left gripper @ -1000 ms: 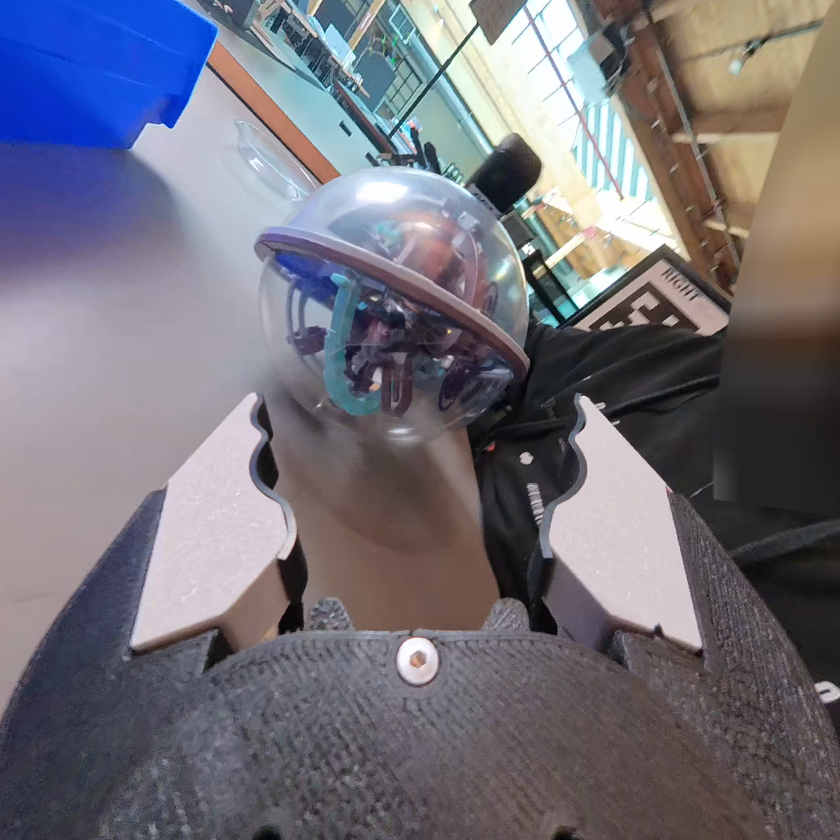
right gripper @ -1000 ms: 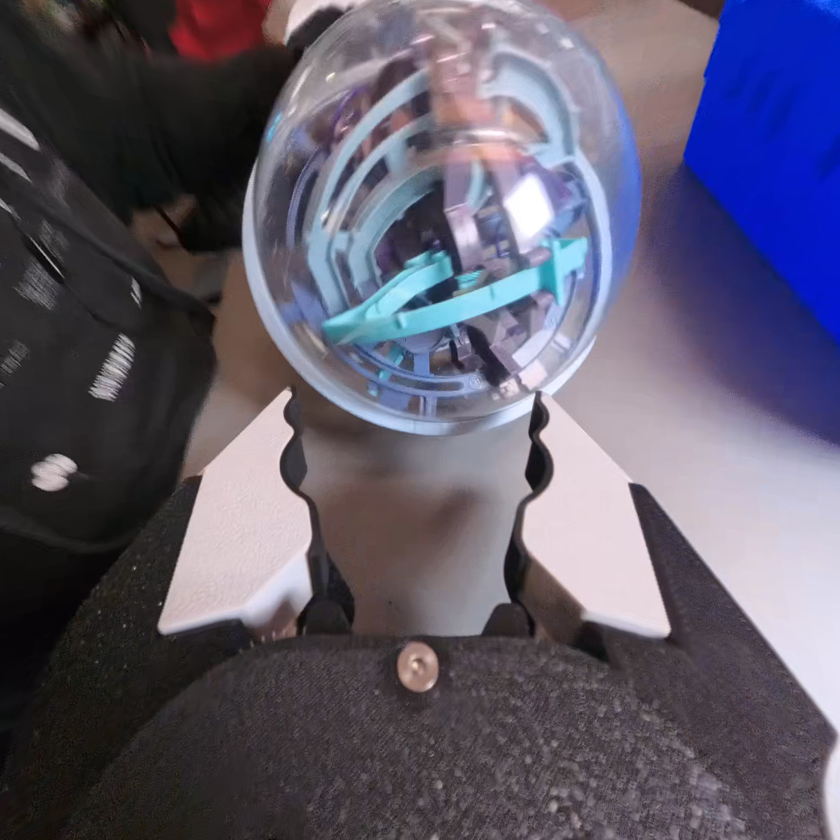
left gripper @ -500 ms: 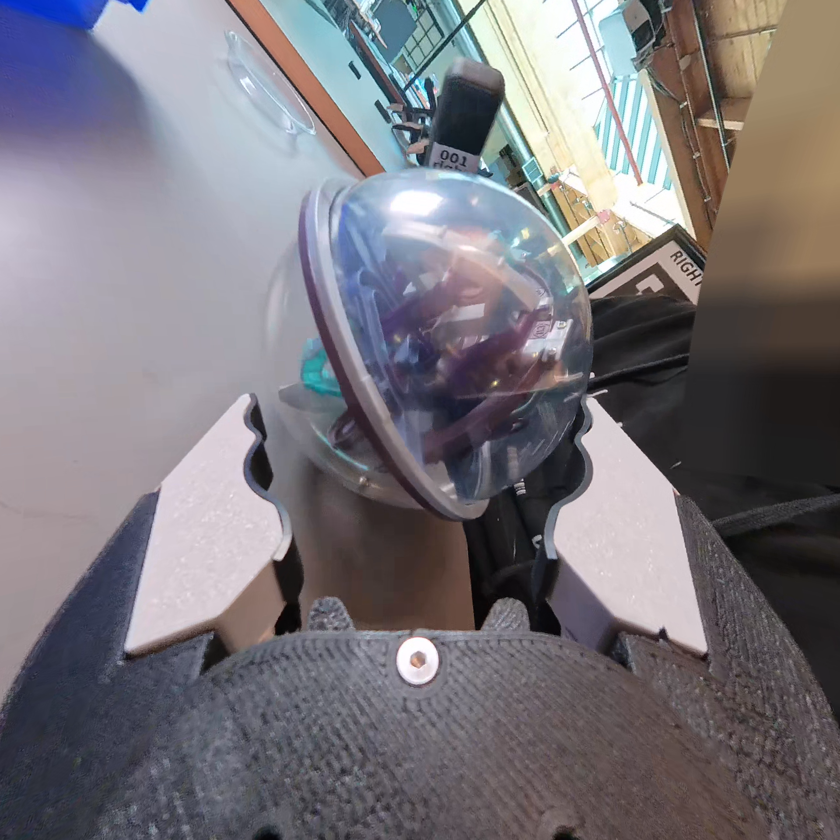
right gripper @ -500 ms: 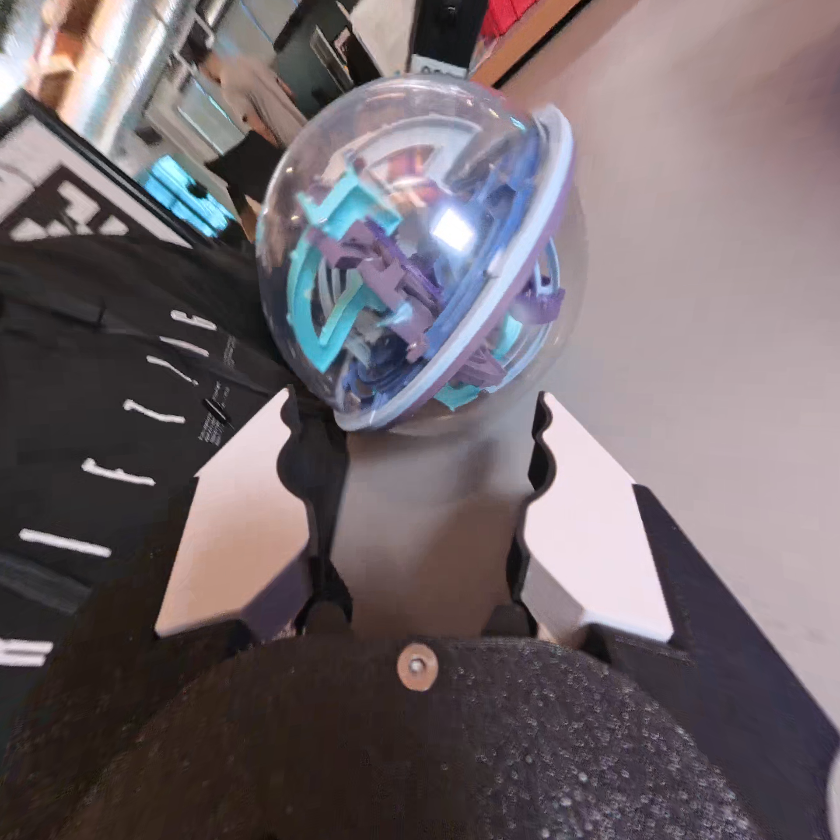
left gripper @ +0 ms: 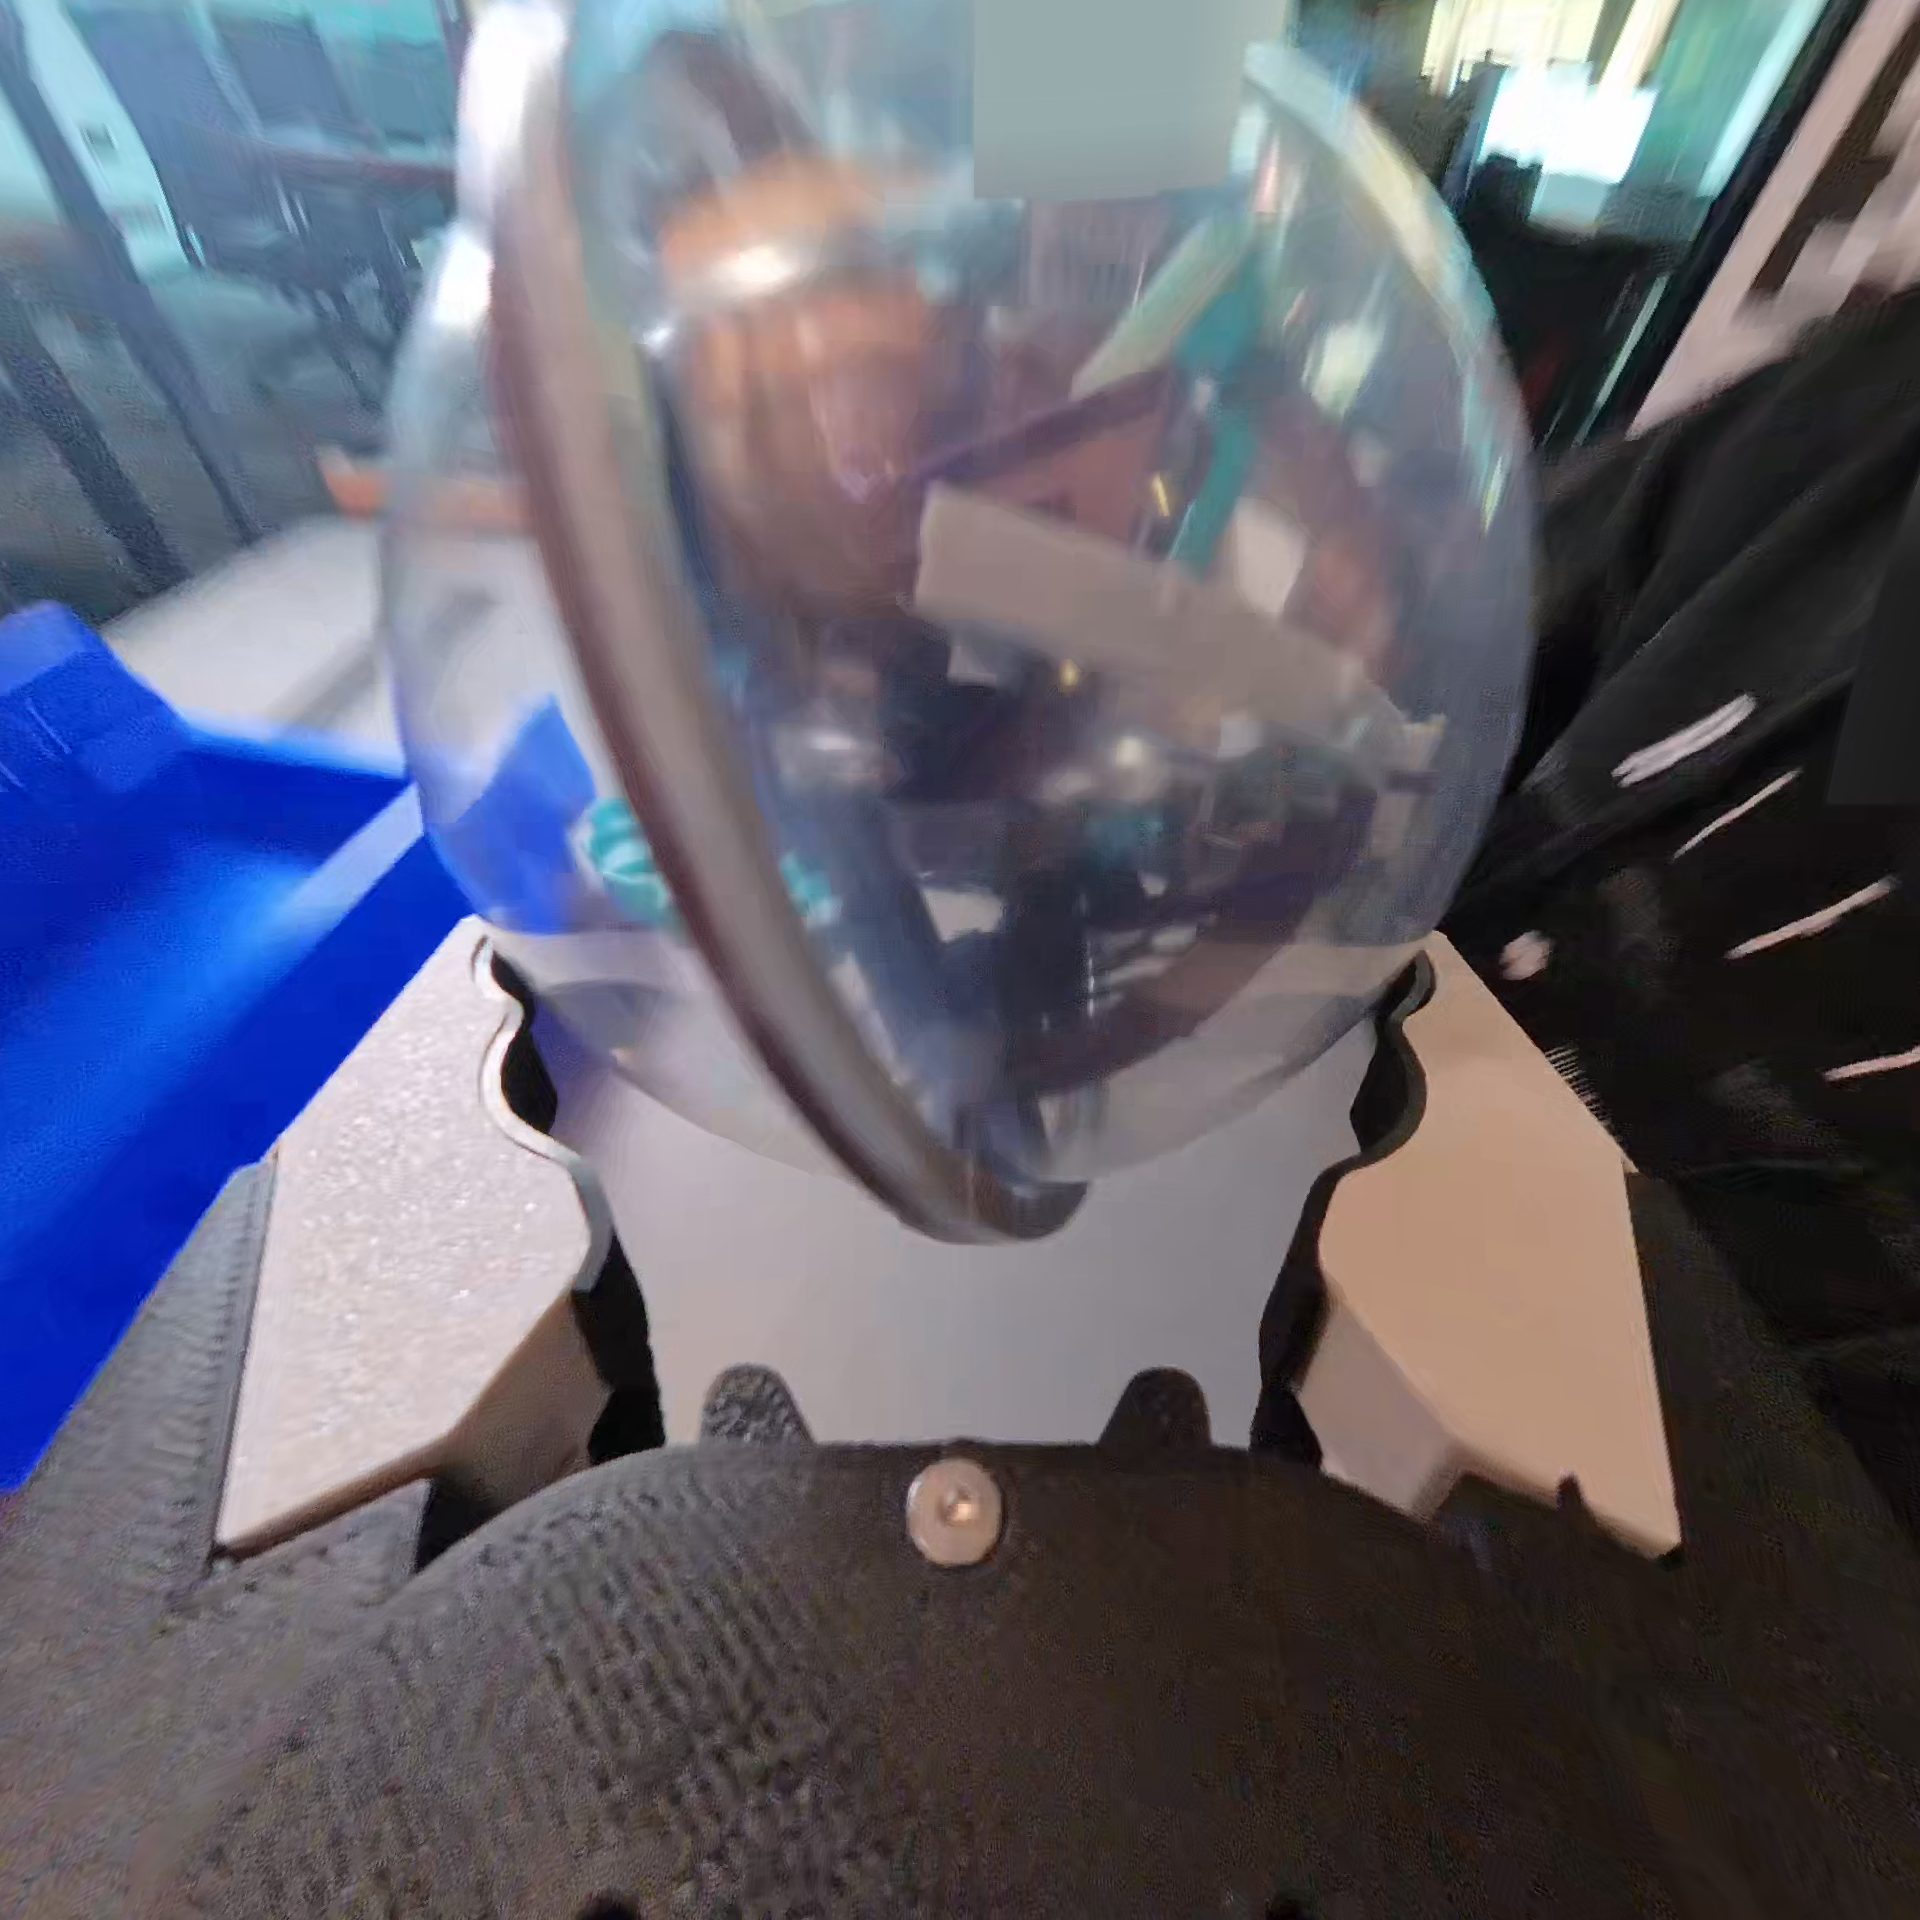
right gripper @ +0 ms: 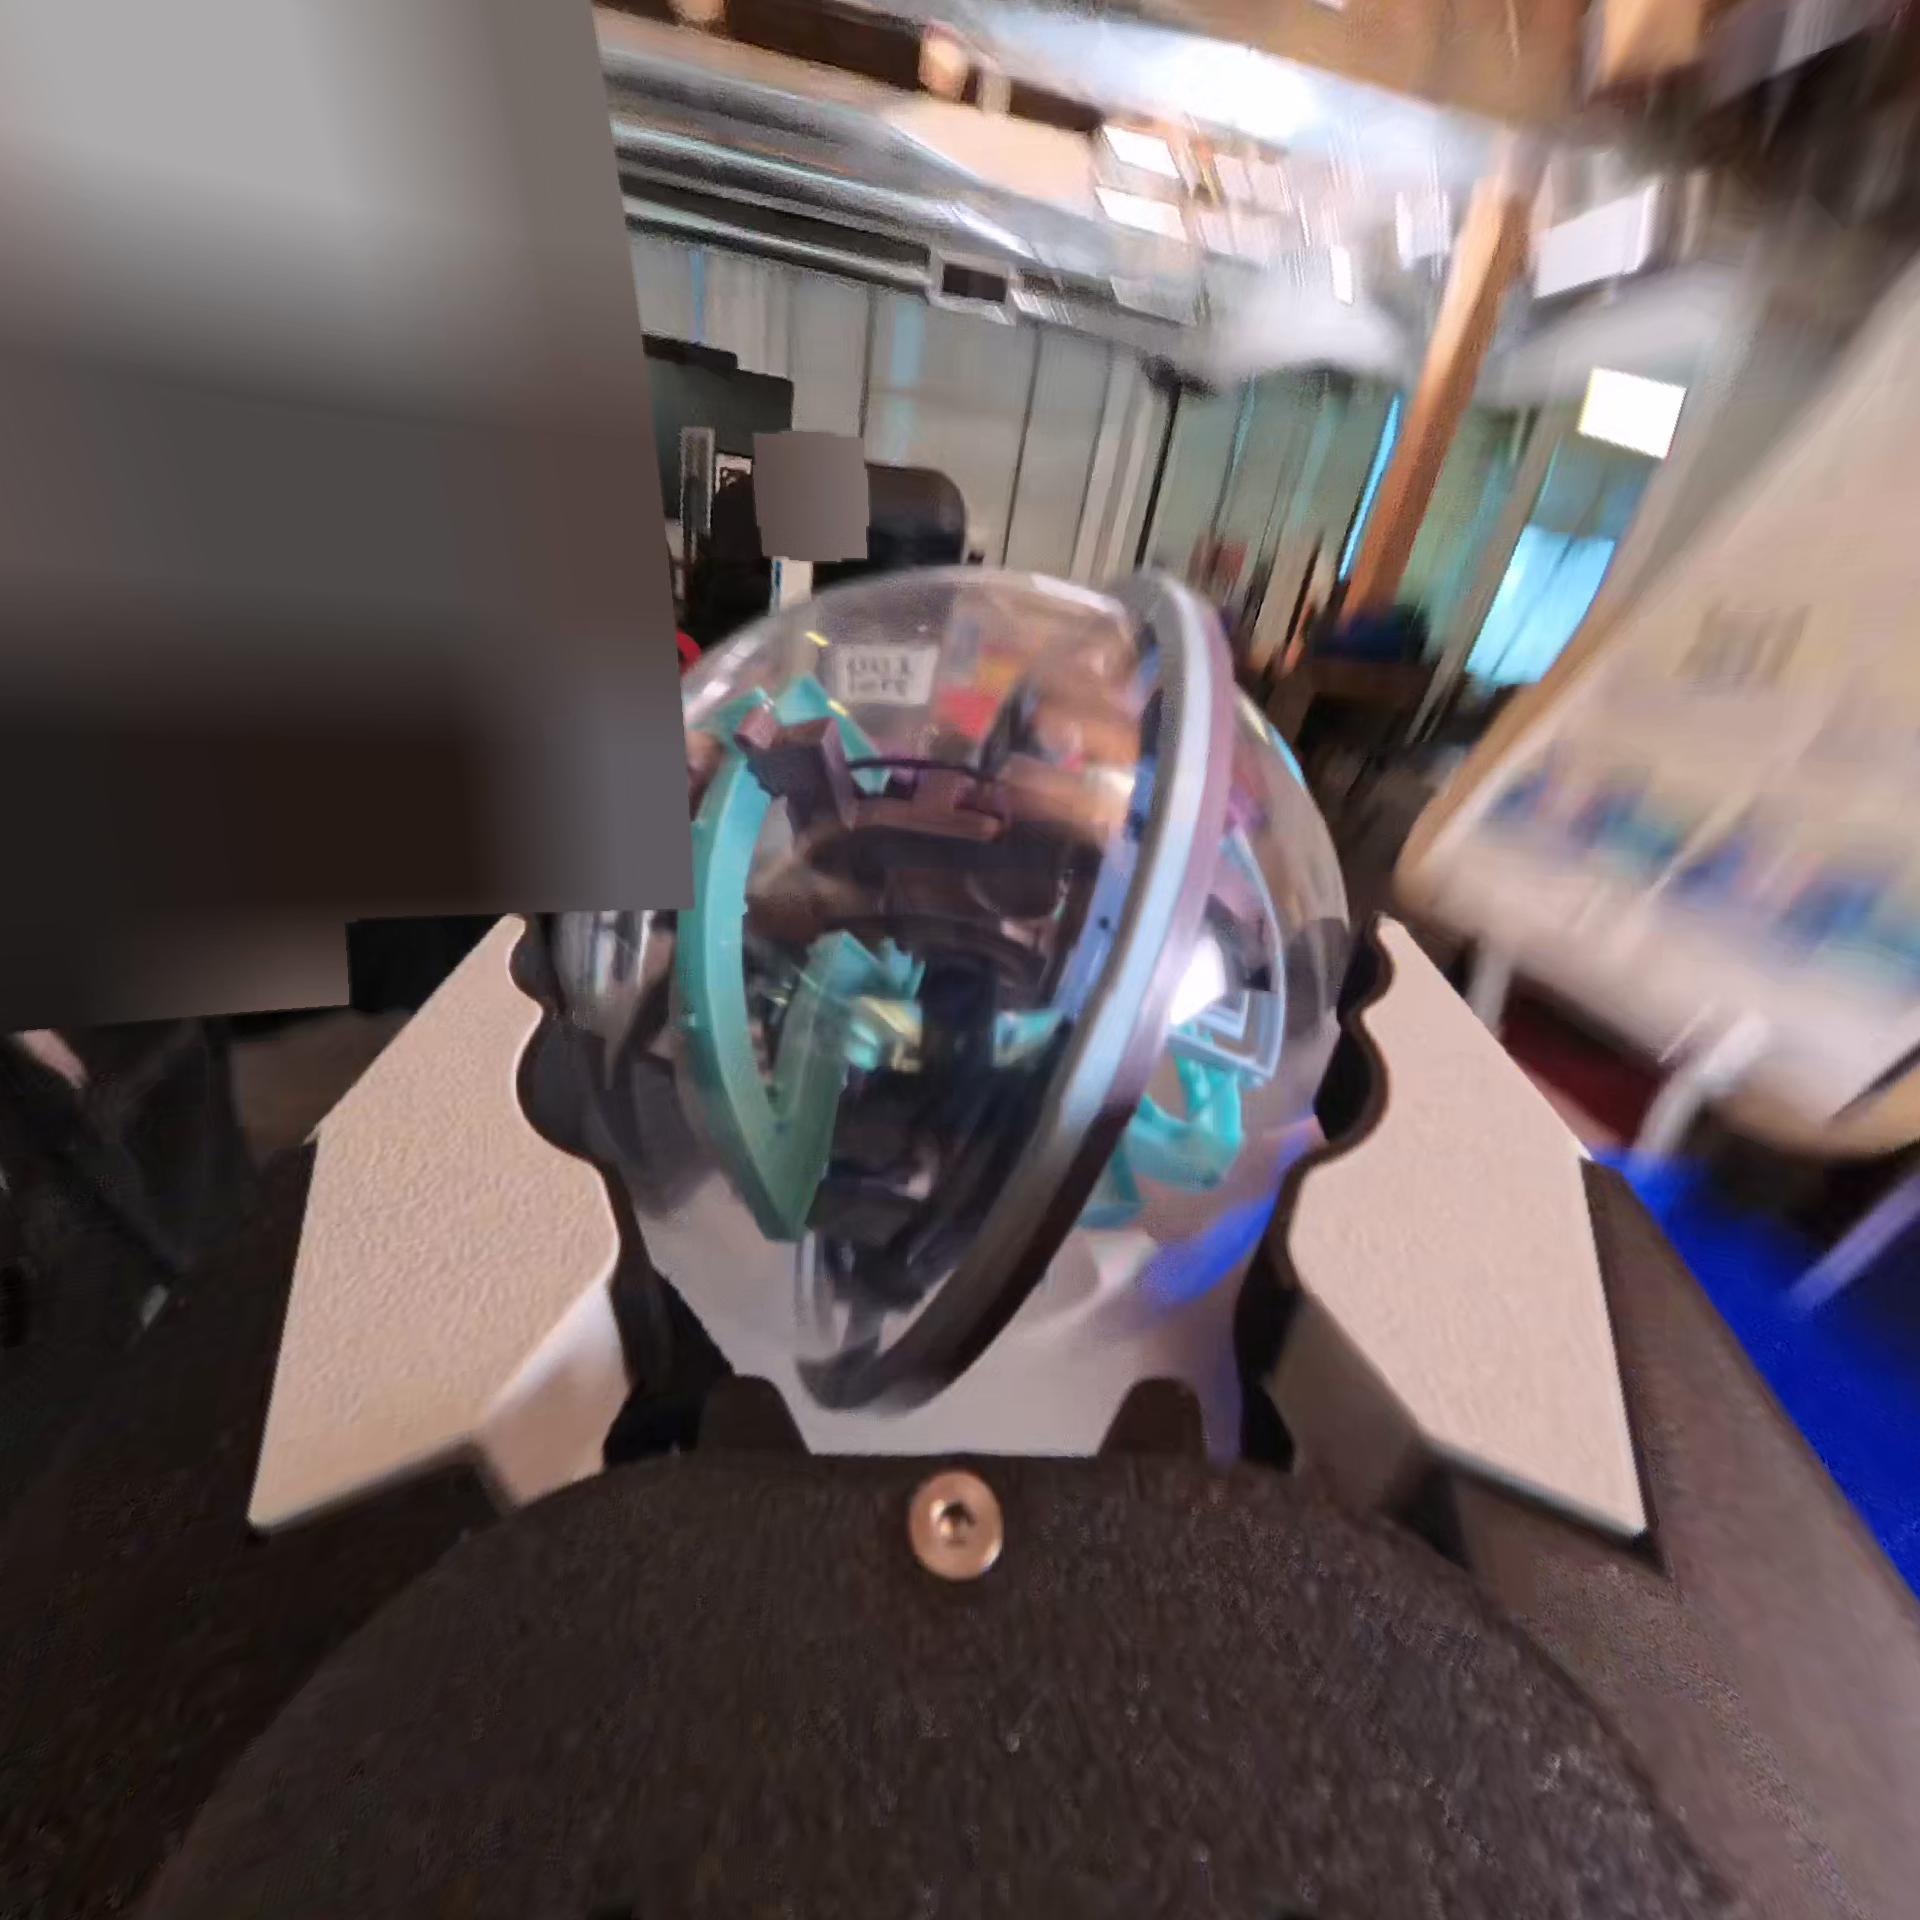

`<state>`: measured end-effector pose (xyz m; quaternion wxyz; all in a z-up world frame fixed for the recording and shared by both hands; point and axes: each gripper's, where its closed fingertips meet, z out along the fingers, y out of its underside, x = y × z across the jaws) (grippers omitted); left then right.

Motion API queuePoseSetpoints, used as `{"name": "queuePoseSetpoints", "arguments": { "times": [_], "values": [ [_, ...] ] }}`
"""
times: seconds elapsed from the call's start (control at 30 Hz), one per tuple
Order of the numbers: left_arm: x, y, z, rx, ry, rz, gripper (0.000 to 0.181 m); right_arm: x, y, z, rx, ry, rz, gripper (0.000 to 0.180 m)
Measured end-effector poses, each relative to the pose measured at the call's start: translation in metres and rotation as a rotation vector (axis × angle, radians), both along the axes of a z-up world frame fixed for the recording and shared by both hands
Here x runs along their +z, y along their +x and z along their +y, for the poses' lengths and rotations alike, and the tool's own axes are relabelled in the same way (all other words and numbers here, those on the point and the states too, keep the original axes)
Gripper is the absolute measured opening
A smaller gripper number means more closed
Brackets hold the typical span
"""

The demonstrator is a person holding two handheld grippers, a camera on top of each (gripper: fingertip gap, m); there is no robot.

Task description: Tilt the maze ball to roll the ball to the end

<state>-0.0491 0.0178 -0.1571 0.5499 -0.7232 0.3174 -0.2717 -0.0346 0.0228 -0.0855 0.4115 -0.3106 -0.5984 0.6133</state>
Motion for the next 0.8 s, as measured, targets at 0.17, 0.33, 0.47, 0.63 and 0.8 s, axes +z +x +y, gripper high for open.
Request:
{"name": "queuePoseSetpoints", "arguments": {
  "times": [0.17, 0.33, 0.47, 0.63, 0.8],
  "values": [
    [0.027, 0.055, -0.002, -0.128, 0.296, 0.308, 0.149, 0.016, 0.067, -0.029, -0.084, 0.410, 0.211, 0.143],
    [-0.021, 0.040, -0.008, -0.119, 0.201, 0.165, 0.156, -0.022, 0.041, -0.032, -0.061, 0.382, 0.232, 0.144],
    [0.027, 0.020, -0.014, -0.034, 0.361, 0.280, 0.155, -0.019, 0.027, -0.019, -0.125, 0.517, 0.232, 0.143],
    [0.031, 0.018, -0.017, -0.030, 0.416, 0.301, 0.152, -0.038, 0.021, -0.012, -0.172, 0.520, 0.210, 0.143],
    [0.029, 0.021, -0.014, -0.019, 0.404, 0.332, 0.152, -0.049, 0.021, -0.004, -0.192, 0.496, 0.165, 0.143]
  ]
}}
